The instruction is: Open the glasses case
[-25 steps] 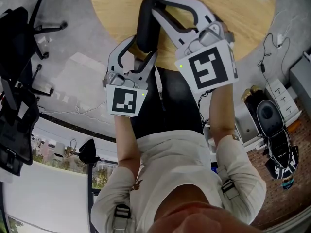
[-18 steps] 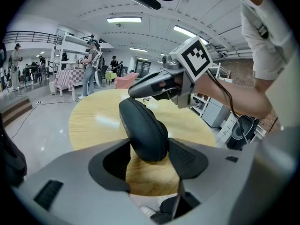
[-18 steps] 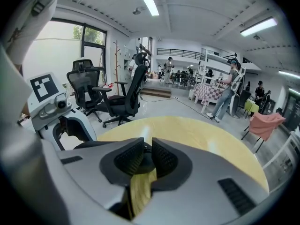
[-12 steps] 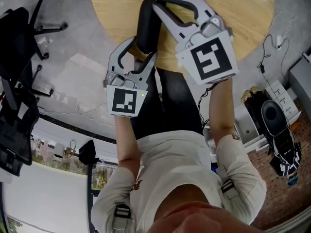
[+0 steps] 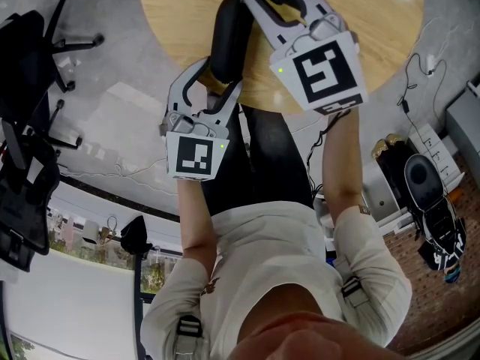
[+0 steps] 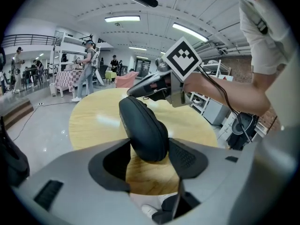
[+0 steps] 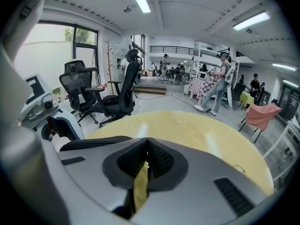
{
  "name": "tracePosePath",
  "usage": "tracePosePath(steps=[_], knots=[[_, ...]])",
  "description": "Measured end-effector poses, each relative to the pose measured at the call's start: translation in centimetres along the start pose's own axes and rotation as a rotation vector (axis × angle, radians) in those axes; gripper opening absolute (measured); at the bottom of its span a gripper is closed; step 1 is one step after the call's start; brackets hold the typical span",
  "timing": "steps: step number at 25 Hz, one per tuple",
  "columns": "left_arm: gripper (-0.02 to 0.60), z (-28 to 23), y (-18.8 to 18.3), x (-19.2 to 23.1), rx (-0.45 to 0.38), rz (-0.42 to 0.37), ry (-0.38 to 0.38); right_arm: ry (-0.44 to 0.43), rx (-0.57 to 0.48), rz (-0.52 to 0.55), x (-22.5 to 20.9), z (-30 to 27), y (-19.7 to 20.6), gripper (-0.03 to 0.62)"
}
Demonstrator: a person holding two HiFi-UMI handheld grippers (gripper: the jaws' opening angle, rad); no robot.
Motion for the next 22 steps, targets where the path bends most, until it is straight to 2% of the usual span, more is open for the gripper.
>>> tracePosePath(steps=[7, 11, 15, 16, 18, 22], knots=[[0.268, 0.0, 0.1, 0.1, 0.000, 0.015, -0.004, 0.033, 0.046, 0.005, -0.3, -0.4, 1.0, 0.020], [0.272, 0.0, 0.1, 0.1, 0.001, 0.021, -0.007, 0.076, -0.019, -0.043, 0.3, 1.0, 0.8, 0.021], [0.275, 0.0, 0.3, 0.1, -0.010, 0.027, -0.013, 0.045, -0.064, -0.023, 1.7, 2.5, -0.6, 0.025], [0.279, -0.1, 0.4, 0.1, -0.013, 0.027, -0.014, 0.037, -0.066, -0.025, 2.1, 2.7, -0.8, 0.031], [0.281, -0.1, 0.4, 0.2, -0.009, 0.025, -0.016, 0.027, -0.064, -0.033, 2.8, 2.8, -1.3, 0.107], [0.281, -0.2, 0.4, -0.1, -0.013, 0.032, -0.005, 0.043, -0.035, -0.032, 3.5, 2.4, -1.4, 0.133]])
Point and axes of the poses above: the fingertips, and each gripper's own axes: z backward along the fingers, x to its left, y out of its underside, the point moved 10 cm from there along z, backward along the fingers, and after that the axes turned 15 degrees about -x, right-handed, at the moved point
